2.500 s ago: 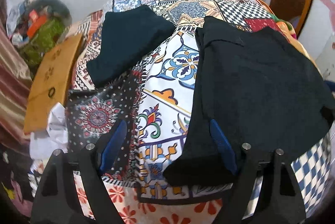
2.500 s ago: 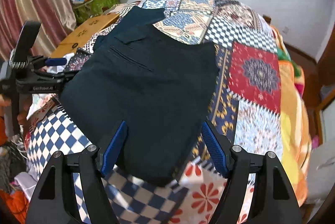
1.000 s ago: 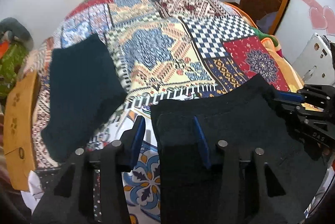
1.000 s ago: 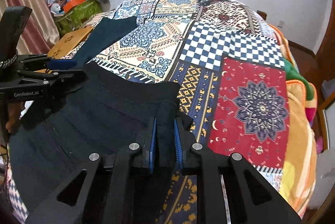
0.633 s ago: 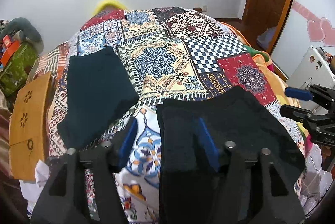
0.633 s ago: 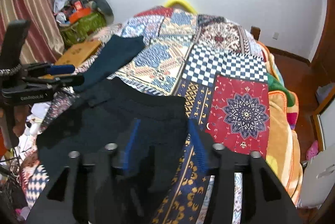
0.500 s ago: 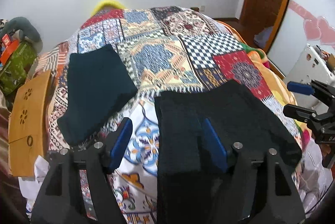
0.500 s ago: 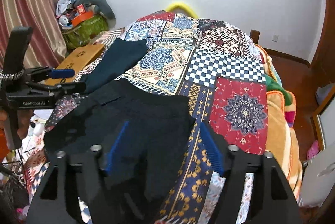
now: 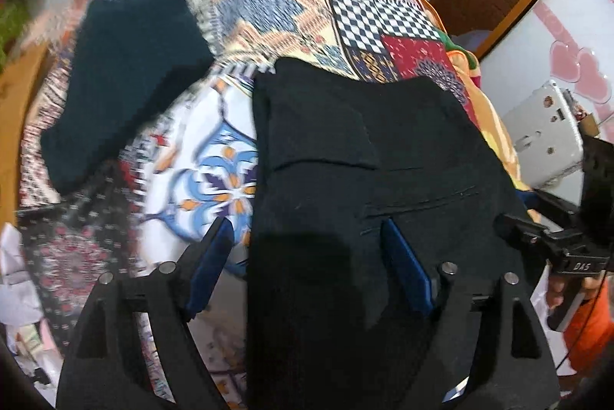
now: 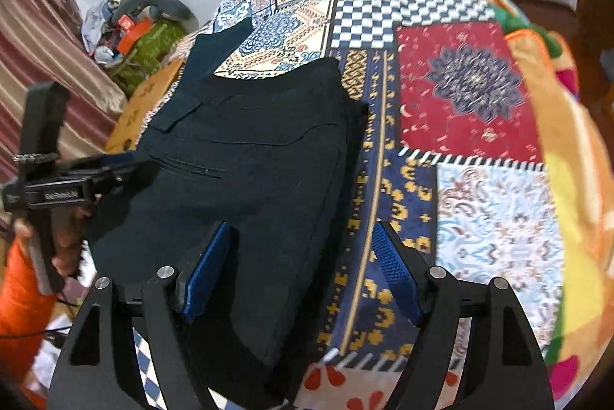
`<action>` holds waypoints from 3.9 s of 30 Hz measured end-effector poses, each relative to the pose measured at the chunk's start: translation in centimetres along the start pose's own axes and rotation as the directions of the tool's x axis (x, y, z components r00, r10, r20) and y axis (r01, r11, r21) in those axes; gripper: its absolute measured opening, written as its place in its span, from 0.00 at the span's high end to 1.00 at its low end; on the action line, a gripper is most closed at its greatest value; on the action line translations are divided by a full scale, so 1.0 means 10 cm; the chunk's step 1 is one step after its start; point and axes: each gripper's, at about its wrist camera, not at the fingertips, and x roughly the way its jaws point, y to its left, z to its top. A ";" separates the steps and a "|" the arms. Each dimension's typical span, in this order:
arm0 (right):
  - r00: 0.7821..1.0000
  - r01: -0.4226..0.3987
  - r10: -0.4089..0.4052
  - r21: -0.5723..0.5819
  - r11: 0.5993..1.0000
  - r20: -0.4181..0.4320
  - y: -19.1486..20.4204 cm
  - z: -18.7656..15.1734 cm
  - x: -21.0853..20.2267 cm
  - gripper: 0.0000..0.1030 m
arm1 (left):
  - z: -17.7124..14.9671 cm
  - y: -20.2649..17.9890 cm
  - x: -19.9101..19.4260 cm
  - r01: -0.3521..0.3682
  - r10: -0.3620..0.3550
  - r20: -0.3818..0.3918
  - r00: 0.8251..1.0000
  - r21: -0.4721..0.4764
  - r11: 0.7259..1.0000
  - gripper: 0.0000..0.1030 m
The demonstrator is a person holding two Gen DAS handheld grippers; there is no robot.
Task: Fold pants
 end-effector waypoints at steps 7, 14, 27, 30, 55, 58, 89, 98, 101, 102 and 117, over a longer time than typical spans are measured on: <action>0.993 -0.103 0.105 0.034 0.994 -0.057 -0.08 0.12 0.29 0.33 | 0.16 -0.05 0.17 0.081 -0.081 -0.048 0.996 -0.008 0.997 0.13; 0.987 -0.157 0.158 0.021 0.987 -0.034 -0.05 0.19 0.33 0.62 | 0.23 -0.15 0.20 0.095 -0.094 -0.046 0.995 0.017 0.995 0.22; 0.994 -0.091 0.096 -0.078 0.993 0.059 0.23 0.10 -0.04 0.83 | -0.17 -0.23 -0.30 0.085 -0.085 0.036 0.996 0.004 0.996 0.69; 0.993 -0.075 0.085 -0.130 0.989 0.077 0.39 0.08 -0.14 0.83 | -0.24 -0.26 -0.48 0.058 -0.059 0.075 0.995 0.019 0.998 0.72; 0.932 -0.142 0.266 -0.428 0.893 0.245 1.58 1.44 0.17 0.83 | 0.52 0.90 -1.70 -0.123 0.140 0.457 0.878 -0.068 0.990 0.74; 0.935 -0.148 0.266 -0.422 0.894 0.236 1.67 1.67 0.39 0.83 | 0.78 1.17 -1.64 -0.128 0.158 0.467 0.870 -0.095 0.987 0.74; 0.999 0.053 -0.052 -0.411 0.910 0.015 1.60 2.04 2.08 0.68 | 1.21 2.50 0.24 -0.275 0.326 0.203 0.923 -0.243 0.930 0.56; 0.991 0.067 -0.012 -0.419 0.905 0.133 1.80 1.82 1.06 0.68 | 0.88 1.80 -0.88 -0.302 0.344 0.350 0.871 -0.171 0.938 0.54; 0.978 0.063 0.032 -0.434 0.899 0.207 1.95 1.73 0.62 0.68 | 0.74 1.49 -1.31 -0.304 0.345 0.422 0.839 -0.163 0.939 0.48; 0.971 0.063 0.047 -0.440 0.896 0.234 2.00 1.69 0.48 0.68 | 0.67 1.37 -1.47 -0.296 0.338 0.448 0.828 -0.163 0.941 0.45; 0.801 0.046 0.283 -0.526 0.849 0.527 2.51 0.69 -1.37 0.68 | -0.60 -0.14 -3.06 -0.343 0.324 0.759 0.565 -0.141 0.929 0.35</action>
